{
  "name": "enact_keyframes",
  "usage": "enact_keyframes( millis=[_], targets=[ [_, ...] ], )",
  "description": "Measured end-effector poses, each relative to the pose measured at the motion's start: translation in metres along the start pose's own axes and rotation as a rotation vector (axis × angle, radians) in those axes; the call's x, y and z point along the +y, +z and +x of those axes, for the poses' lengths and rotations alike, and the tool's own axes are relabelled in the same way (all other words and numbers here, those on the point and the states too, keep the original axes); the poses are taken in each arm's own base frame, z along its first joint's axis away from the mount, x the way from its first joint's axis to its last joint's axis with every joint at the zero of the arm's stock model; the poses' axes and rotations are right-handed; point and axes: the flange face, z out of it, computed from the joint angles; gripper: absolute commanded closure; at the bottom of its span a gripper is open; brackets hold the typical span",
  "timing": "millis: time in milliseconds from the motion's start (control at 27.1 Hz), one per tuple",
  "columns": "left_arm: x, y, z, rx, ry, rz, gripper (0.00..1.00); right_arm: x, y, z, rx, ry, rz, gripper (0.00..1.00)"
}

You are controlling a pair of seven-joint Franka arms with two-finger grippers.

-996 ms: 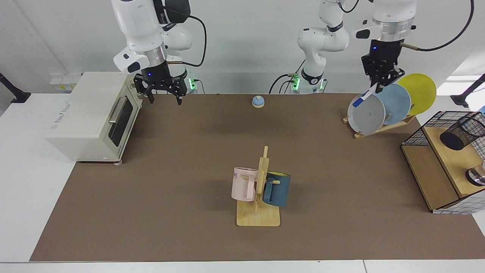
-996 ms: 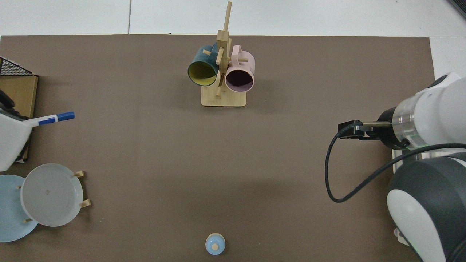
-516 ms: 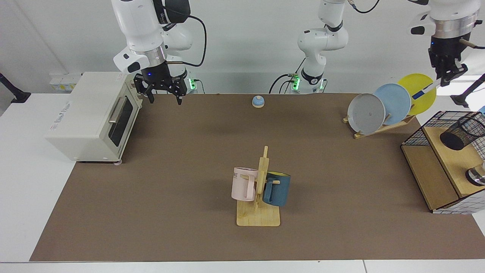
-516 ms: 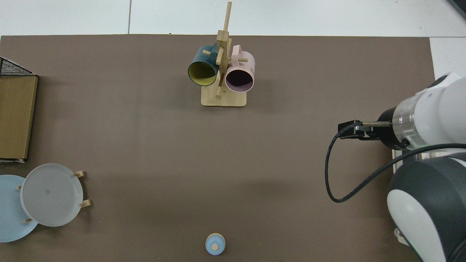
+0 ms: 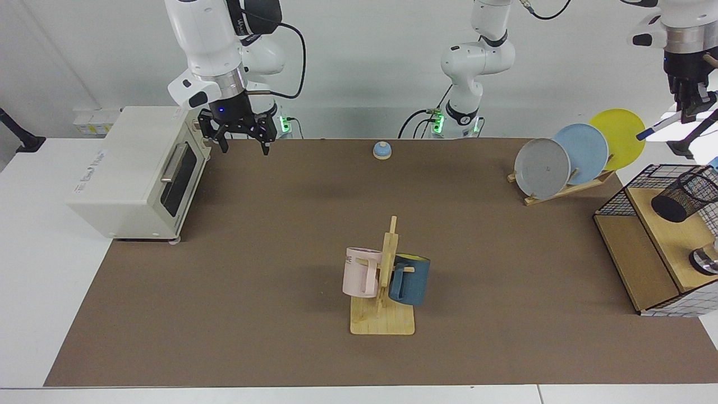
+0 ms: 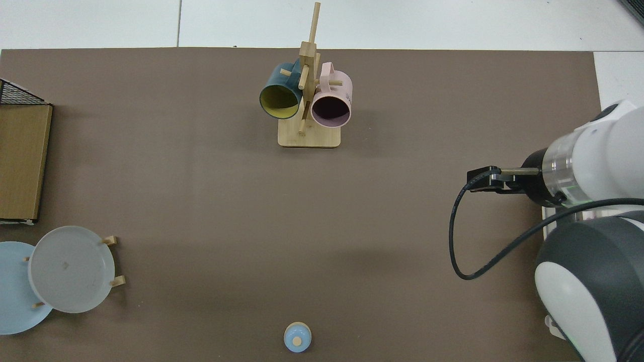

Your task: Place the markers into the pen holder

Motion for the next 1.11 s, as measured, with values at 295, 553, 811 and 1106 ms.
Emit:
enact_keyframes(
  millis=[295, 553, 811, 1106],
  targets=[
    [-0.004, 0.069, -0.056, -0.079, 0.151, 0.030, 1.00, 0.000, 0.000, 0.000, 0.000, 0.000, 0.000, 0.01],
    [-0.006, 0.131, -0.085, -0.128, 0.173, 0.022, 1.00, 0.000, 0.000, 0.000, 0.000, 0.000, 0.000, 0.01],
    [-0.016, 0.151, -0.087, -0.161, 0.188, 0.052, 1.00, 0.000, 0.000, 0.000, 0.000, 0.000, 0.000, 0.01],
    [-0.017, 0.182, -0.089, -0.151, 0.174, 0.046, 1.00, 0.000, 0.000, 0.000, 0.000, 0.000, 0.000, 0.01]
  ],
)
